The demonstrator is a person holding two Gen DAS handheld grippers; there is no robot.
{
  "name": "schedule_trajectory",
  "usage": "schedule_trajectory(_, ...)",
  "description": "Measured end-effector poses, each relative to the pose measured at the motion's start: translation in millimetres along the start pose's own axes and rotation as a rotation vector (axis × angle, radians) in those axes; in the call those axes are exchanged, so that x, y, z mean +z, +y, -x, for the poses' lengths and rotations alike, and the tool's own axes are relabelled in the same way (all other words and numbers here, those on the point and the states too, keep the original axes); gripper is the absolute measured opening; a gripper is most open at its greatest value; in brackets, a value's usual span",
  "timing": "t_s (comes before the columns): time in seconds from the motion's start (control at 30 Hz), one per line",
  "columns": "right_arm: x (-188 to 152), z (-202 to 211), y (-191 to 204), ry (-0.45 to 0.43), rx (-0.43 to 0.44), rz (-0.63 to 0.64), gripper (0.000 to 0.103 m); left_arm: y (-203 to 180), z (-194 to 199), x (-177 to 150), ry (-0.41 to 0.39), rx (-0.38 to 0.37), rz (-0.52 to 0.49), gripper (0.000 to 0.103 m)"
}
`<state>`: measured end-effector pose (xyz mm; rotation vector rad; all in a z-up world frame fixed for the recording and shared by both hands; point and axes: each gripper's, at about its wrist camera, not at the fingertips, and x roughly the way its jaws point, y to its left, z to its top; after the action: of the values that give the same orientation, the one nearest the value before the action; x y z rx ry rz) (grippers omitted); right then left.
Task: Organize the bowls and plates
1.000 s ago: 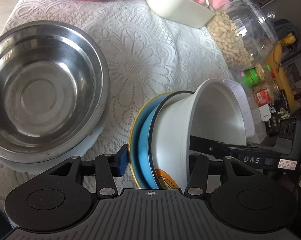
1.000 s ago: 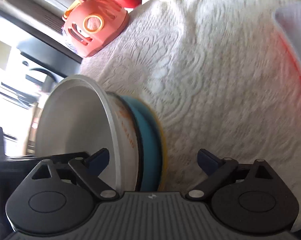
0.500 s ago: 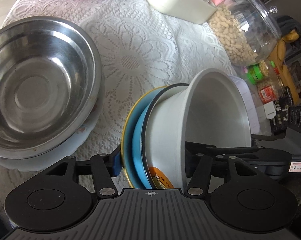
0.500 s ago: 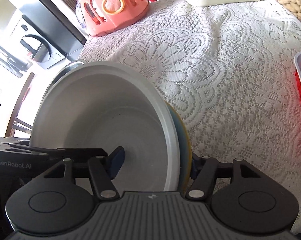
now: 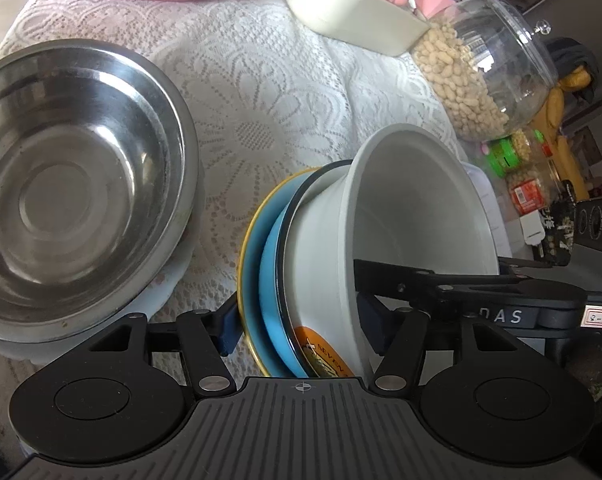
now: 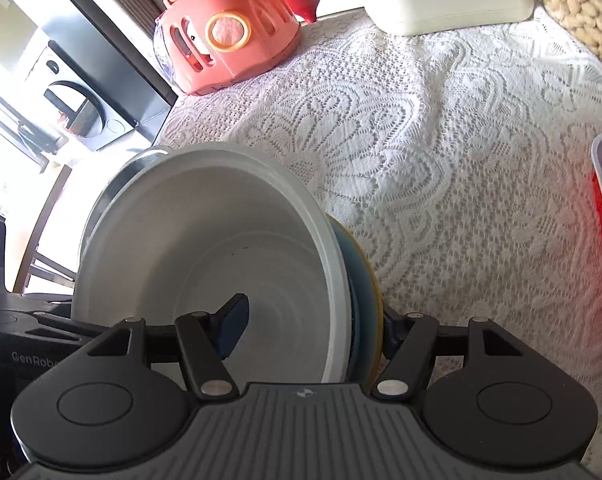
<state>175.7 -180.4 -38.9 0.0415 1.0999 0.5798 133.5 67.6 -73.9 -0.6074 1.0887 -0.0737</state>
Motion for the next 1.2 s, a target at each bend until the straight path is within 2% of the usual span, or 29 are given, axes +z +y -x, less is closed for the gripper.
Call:
schedule_trajectory(0.17, -1, -5, -4, 0.048, -0.008, -0.007, 0.065, -6, -3, 2, 0.001, 0.034, -0.006, 0.064)
schedule_trajectory(0.33, -2, -7, -6, 0.050, -0.005, -0.032, 0.065, -6, -4, 4, 0.010, 0.040, -0.004, 0.065)
schedule_trajectory(0.57, -7, 7, -1, 0.050, 0.031, -0.028, 0.062, 3, -1, 0, 0.042, 0.015, 0.044, 0.064)
schedule_trajectory(0.7, -9, 14, 1, 0.032, 0.055, -0.006, 0.063, -4, -2, -2, 0.025, 0.048, 0.012, 0.062)
schedule_trajectory(0.8, -8, 9, -5, 0.034, 0.038, -0.038, 0.063, -5, -4, 0, 0.027, 0.028, 0.015, 0.062)
schedule_trajectory(0.87, -8, 4, -10, 0.045, 0.023, -0.062, 0.064, -9, -6, 0, 0.033, 0.048, 0.000, 0.063)
schedule_trajectory(1.0, -9, -3, -15, 0.067, 0.045, -0.094, 0.061, -12, -9, 2, 0.041, 0.067, -0.010, 0.064)
schedule_trajectory(1.2, -7, -6, -17, 0.081, 0.043, -0.068, 0.061, -15, -10, 1, 0.039, 0.083, -0.058, 0.064)
